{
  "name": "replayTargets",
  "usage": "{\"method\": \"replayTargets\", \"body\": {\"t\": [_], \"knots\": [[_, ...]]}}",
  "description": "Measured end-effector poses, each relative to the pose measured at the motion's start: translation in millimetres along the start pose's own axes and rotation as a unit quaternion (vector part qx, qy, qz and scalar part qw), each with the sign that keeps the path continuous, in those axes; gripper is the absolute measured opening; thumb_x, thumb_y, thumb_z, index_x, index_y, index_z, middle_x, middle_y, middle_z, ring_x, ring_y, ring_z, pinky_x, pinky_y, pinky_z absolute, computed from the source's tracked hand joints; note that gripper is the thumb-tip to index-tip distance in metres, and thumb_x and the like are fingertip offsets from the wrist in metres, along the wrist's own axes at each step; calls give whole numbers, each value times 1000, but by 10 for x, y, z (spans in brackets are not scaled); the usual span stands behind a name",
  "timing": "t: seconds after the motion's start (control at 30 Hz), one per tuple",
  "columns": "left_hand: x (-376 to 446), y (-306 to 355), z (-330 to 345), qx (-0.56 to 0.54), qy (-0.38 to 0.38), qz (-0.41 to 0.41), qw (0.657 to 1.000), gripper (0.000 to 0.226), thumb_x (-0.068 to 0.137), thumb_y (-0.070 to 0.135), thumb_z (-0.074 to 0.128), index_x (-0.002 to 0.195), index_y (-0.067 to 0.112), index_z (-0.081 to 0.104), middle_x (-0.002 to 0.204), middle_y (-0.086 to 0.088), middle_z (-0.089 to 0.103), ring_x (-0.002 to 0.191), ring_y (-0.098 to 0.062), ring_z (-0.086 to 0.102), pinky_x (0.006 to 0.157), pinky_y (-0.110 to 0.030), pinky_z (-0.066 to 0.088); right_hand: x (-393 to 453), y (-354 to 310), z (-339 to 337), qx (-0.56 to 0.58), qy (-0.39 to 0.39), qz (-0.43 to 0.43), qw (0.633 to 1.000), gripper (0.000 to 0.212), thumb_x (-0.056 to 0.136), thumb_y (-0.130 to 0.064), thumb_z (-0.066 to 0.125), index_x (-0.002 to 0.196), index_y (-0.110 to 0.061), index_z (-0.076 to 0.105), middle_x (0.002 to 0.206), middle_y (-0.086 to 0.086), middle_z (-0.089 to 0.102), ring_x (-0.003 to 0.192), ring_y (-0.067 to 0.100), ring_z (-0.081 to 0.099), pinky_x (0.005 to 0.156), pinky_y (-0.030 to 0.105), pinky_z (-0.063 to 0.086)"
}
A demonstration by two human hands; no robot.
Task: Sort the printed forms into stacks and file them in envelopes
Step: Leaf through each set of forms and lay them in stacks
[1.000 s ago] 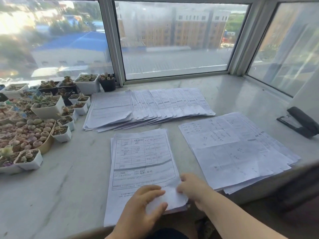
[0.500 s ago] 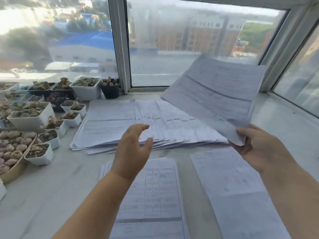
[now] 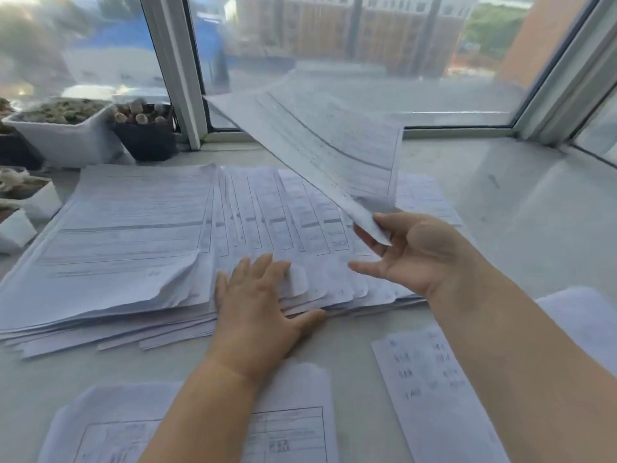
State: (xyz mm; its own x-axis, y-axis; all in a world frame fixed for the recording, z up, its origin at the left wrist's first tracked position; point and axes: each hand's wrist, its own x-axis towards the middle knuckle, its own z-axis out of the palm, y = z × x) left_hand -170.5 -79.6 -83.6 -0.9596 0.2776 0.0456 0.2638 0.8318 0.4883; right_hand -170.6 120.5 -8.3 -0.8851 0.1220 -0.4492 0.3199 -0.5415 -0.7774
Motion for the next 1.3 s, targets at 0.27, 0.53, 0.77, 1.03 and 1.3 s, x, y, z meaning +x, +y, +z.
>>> {"method": "replayTargets", "body": {"t": [0.27, 0.53, 0.77, 1.03, 1.3], "knots": [[12, -22, -107, -92, 19, 5, 996, 34, 74, 50, 69, 106, 43, 61, 130, 17, 50, 132, -11, 39, 112, -43, 27, 253, 39, -211, -50, -29, 26, 998, 26, 94, 0, 47, 91, -13, 69, 80, 1, 73, 77, 16, 71, 95, 66, 41], [26, -85, -23, -200, 133, -23, 970, 23, 94, 30, 46, 74, 18, 51, 65, -3, 58, 59, -12, 46, 55, -18, 37, 335, 91, -154, 3, -76, 39, 996, 22, 92, 4, 47, 91, -5, 67, 90, 12, 73, 74, 21, 73, 72, 58, 55], [10, 3, -92, -180, 97, 29, 978, 48, 92, 14, 48, 120, 54, 53, 110, 20, 56, 93, -4, 55, 79, -2, 35, 337, 88, -92, 14, -80, 35, 996, 24, 92, 3, 46, 100, -6, 67, 86, 9, 74, 72, 19, 73, 61, 48, 57], [0, -24, -78, -141, 79, 42, 986, 50, 80, 21, 68, 122, 44, 54, 116, 24, 53, 102, -4, 51, 82, -15, 35, 366, 71, -19, -5, -91, 26, 995, 25, 93, 2, 48, 84, -12, 68, 84, 6, 73, 71, 17, 72, 84, 59, 51], [52, -118, -41, -213, 193, 17, 958, 20, 95, 21, 54, 78, 22, 66, 60, 11, 52, 60, -6, 45, 58, -12, 37, 319, 27, -156, -44, -9, -101, 994, 33, 94, 8, 44, 96, -14, 68, 88, 2, 76, 74, 17, 72, 63, 31, 61]]}}
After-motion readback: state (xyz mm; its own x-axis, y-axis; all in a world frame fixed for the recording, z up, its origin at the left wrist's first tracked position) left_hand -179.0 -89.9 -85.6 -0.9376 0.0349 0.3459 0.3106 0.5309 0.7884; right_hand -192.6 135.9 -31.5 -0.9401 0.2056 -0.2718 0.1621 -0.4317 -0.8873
